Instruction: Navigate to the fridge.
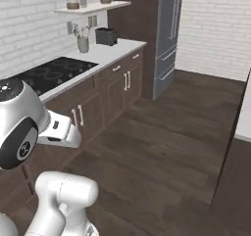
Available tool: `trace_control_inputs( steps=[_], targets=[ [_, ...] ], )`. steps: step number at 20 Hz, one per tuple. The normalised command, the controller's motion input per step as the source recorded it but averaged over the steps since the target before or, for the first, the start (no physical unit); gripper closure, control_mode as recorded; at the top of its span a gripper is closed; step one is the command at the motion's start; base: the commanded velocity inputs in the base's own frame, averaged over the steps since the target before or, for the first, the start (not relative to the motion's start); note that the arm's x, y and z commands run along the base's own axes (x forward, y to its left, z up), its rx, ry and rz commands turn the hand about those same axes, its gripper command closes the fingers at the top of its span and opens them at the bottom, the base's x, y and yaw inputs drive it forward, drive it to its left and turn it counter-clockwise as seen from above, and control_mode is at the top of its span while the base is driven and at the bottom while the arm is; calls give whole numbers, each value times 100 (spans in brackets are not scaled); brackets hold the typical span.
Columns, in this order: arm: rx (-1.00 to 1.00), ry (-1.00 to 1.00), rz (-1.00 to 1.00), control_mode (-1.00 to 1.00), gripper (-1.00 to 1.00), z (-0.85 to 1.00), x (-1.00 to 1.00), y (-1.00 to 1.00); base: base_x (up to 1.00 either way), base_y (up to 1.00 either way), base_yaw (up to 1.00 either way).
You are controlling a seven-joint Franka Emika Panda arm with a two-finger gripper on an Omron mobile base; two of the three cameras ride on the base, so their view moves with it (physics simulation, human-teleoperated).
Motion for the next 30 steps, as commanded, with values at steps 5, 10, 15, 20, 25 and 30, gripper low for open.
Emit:
trace_control_inputs(
  steps=[5,10,15,20,25,30],
  targets=[
    [0,0,0,100,-100,0,0,0,68,28,-67],
    [0,0,0,100,-100,0,0,0,99,80,-56],
    [0,0,0,100,-100,0,0,0,100,94,-43],
    [0,0,0,100,-100,0,0,0,100,83,-26],
    [0,0,0,100,-100,0,0,0,100,25,-11],
    [0,0,0,100,-100,0,0,0,100,2,-7]
  ],
)
